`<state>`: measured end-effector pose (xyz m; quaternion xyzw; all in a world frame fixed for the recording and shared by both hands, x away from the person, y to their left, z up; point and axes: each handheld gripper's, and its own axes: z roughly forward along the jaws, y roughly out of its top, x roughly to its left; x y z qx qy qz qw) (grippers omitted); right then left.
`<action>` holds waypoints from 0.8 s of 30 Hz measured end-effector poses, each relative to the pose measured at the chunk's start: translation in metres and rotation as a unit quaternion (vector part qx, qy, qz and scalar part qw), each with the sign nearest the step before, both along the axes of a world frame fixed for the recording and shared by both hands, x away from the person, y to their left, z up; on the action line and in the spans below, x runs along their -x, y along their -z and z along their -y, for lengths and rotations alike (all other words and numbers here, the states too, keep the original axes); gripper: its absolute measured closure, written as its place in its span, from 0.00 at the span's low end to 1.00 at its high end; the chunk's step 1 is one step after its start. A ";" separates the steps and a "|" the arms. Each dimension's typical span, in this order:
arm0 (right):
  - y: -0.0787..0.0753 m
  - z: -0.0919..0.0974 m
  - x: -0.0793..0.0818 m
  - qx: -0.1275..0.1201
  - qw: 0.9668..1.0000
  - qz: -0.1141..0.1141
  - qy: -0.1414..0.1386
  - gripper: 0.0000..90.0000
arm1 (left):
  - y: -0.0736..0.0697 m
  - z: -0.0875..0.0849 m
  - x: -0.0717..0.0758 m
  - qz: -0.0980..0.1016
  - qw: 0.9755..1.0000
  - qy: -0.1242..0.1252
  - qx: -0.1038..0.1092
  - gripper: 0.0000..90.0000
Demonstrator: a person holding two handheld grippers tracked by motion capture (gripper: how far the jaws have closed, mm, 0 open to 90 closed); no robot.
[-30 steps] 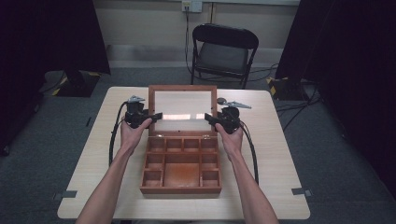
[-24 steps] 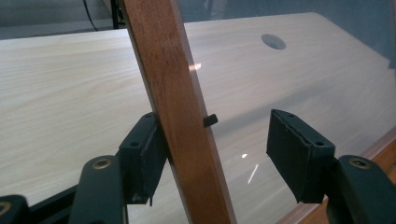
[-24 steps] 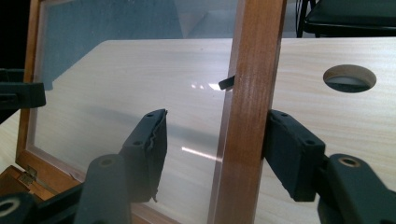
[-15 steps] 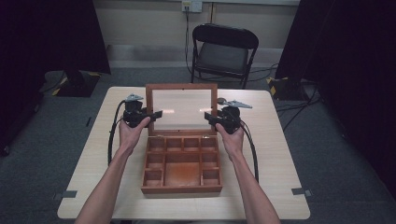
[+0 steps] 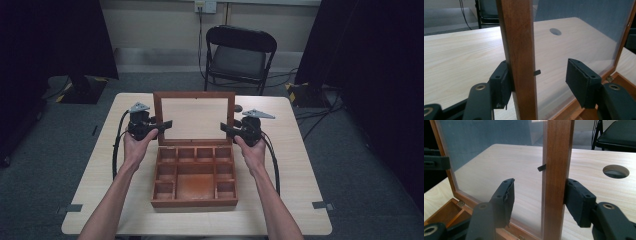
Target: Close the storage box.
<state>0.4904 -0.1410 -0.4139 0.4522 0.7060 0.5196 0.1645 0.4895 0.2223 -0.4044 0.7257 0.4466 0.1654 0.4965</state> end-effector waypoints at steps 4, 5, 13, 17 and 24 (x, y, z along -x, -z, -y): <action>-0.003 0.000 0.003 0.002 1.000 0.000 -0.004 0.48 | -0.003 0.000 0.007 0.007 1.000 0.005 -0.011 0.45; -0.004 0.000 0.005 0.003 1.000 0.001 -0.006 0.48 | -0.004 0.000 0.008 0.006 1.000 0.007 -0.006 0.45; -0.007 0.001 0.015 0.008 1.000 0.009 -0.019 0.48 | -0.007 0.001 0.024 0.024 0.999 0.017 -0.026 0.46; -0.007 0.000 0.021 0.002 1.000 0.008 -0.028 0.45 | -0.009 0.002 0.033 0.029 0.999 0.034 -0.031 0.46; -0.008 -0.002 0.031 0.003 0.999 0.003 -0.040 0.39 | -0.007 0.002 0.046 0.038 0.998 0.040 -0.026 0.44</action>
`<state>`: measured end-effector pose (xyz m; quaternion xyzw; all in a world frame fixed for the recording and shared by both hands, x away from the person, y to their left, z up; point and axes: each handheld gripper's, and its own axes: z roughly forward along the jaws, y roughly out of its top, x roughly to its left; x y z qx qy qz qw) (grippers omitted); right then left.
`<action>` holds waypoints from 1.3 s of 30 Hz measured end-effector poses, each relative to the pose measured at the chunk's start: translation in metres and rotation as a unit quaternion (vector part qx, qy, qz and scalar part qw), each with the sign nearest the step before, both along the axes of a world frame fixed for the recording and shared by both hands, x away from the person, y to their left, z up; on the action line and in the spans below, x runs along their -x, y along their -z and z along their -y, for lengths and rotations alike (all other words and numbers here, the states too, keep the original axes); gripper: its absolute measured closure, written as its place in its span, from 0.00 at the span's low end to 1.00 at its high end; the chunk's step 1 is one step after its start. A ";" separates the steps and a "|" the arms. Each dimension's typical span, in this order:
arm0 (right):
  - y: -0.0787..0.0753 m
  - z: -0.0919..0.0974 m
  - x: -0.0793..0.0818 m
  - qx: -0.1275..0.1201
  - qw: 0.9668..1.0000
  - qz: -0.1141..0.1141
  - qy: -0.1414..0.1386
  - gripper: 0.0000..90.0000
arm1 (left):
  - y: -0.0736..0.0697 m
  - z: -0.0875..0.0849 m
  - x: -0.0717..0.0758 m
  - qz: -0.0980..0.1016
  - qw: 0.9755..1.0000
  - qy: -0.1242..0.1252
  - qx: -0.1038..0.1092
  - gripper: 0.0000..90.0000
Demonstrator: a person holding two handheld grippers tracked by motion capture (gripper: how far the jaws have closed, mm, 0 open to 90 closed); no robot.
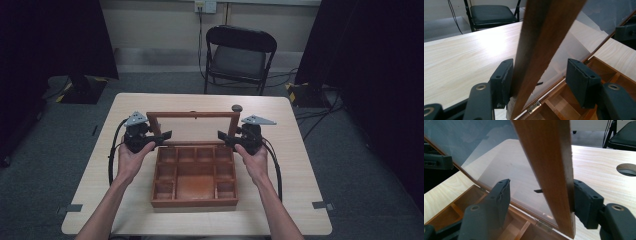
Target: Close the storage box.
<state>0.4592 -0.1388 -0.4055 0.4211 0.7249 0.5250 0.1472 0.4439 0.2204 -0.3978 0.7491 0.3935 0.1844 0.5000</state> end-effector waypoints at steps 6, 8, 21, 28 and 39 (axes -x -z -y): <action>0.000 0.001 0.004 0.002 1.000 0.002 -0.004 0.39 | 0.002 -0.001 0.005 0.002 1.000 0.002 0.007 0.44; 0.000 0.001 0.006 0.000 1.000 0.000 -0.005 0.38 | 0.003 -0.001 0.007 0.002 1.000 0.000 0.014 0.43; 0.000 0.004 0.015 0.002 1.000 0.001 -0.005 0.37 | 0.004 -0.003 0.014 0.002 1.000 0.004 0.003 0.42; -0.004 0.011 0.025 0.010 1.000 0.001 -0.008 0.38 | 0.011 -0.013 0.022 -0.006 1.000 0.002 -0.004 0.40; 0.009 0.021 0.037 0.007 1.000 -0.008 -0.009 0.39 | 0.019 -0.020 0.028 -0.011 1.000 0.001 -0.020 0.33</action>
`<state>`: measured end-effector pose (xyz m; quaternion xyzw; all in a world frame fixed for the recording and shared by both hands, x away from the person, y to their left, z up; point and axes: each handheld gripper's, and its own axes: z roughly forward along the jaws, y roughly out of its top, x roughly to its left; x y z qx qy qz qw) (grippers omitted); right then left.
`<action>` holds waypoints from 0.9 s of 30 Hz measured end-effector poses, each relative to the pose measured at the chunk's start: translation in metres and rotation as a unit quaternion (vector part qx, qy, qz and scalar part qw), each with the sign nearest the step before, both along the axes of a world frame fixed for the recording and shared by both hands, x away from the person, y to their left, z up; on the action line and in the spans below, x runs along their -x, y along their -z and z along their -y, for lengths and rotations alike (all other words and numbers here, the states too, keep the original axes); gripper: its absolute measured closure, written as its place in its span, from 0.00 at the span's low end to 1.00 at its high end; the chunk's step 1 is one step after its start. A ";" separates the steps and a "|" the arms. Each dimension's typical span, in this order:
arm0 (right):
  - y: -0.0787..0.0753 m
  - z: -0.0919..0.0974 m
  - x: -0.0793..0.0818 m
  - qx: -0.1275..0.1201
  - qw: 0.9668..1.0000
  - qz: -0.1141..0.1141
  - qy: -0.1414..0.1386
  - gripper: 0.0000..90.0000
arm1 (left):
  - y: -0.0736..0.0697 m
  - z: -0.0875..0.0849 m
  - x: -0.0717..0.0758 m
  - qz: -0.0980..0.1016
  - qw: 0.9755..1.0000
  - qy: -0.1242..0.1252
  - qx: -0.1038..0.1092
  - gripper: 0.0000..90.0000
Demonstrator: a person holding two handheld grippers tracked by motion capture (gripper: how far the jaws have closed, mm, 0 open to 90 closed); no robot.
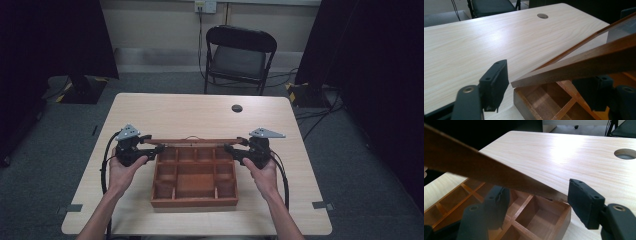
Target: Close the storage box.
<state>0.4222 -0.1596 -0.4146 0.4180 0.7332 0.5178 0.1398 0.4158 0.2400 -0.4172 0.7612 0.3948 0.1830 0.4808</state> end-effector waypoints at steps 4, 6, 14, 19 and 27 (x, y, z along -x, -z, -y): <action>0.003 0.000 0.001 -0.001 1.000 0.000 -0.003 0.47 | 0.001 0.003 -0.002 0.002 1.000 0.003 -0.002 0.42; 0.003 0.000 0.001 -0.001 1.000 -0.001 -0.003 0.48 | 0.004 0.004 -0.005 -0.004 1.000 0.006 0.005 0.43; 0.004 0.001 0.002 0.007 1.000 -0.006 -0.002 0.50 | 0.008 0.010 -0.016 -0.012 1.000 0.008 0.019 0.46; 0.009 0.001 0.004 0.001 1.000 -0.014 -0.018 0.52 | 0.002 0.011 -0.013 0.002 1.000 0.022 0.018 0.46; 0.015 -0.004 0.007 0.013 0.999 -0.022 -0.019 0.49 | -0.001 0.011 -0.003 -0.001 0.999 0.036 -0.004 0.43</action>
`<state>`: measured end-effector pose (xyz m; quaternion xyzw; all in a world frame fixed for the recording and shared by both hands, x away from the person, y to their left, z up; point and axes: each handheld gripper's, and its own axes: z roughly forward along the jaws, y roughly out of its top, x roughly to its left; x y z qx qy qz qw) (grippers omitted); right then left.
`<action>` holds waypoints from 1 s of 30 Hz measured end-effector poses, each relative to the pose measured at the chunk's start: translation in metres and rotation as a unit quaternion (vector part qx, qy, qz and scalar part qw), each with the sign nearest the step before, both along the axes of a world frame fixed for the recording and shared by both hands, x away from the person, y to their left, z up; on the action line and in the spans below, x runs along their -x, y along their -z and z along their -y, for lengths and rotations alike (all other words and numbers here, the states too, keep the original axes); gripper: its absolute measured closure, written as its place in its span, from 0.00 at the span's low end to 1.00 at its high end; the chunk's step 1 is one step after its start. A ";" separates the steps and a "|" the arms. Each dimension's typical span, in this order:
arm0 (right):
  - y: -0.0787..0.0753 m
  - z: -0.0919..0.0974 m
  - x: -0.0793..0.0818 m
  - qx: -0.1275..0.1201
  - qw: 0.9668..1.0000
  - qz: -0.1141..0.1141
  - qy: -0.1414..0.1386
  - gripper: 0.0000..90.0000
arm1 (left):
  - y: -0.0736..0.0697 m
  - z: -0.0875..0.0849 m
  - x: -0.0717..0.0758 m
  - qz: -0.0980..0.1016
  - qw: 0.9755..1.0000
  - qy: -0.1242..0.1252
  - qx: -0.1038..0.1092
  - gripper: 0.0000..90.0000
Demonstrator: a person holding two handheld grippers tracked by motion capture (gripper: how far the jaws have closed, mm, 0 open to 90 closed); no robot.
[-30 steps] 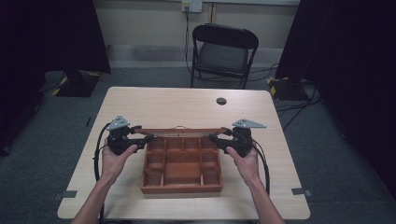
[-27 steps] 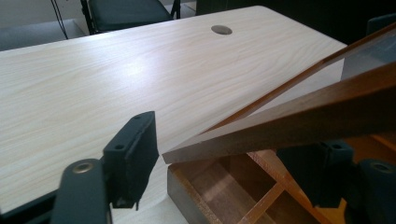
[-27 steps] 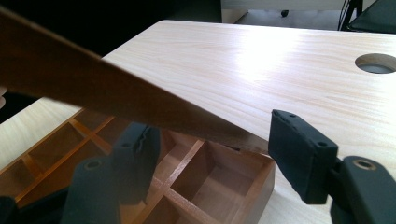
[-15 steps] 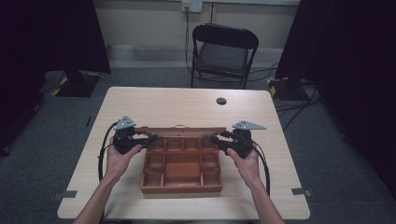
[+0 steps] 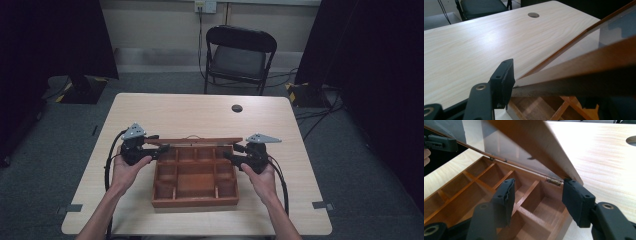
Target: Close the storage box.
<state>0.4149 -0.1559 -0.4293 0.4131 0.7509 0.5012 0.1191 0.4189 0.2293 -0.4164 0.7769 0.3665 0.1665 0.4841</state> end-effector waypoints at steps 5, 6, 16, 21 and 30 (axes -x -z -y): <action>0.002 0.004 0.005 0.005 1.000 -0.002 0.008 0.44 | 0.005 -0.004 0.006 -0.006 1.000 -0.006 0.007 0.39; 0.002 0.005 0.006 0.002 1.000 0.002 0.013 0.44 | 0.007 -0.004 0.008 -0.008 1.000 -0.006 0.006 0.38; 0.001 0.007 0.012 0.005 1.000 0.007 0.005 0.43 | 0.021 -0.008 0.023 -0.017 0.999 -0.016 0.022 0.39; 0.004 0.007 0.015 0.008 1.000 0.004 0.004 0.45 | 0.023 -0.010 0.029 -0.021 0.999 -0.015 0.028 0.42; 0.007 0.009 0.019 0.016 1.000 0.001 0.006 0.46 | 0.026 -0.020 0.036 -0.026 0.999 -0.021 0.011 0.45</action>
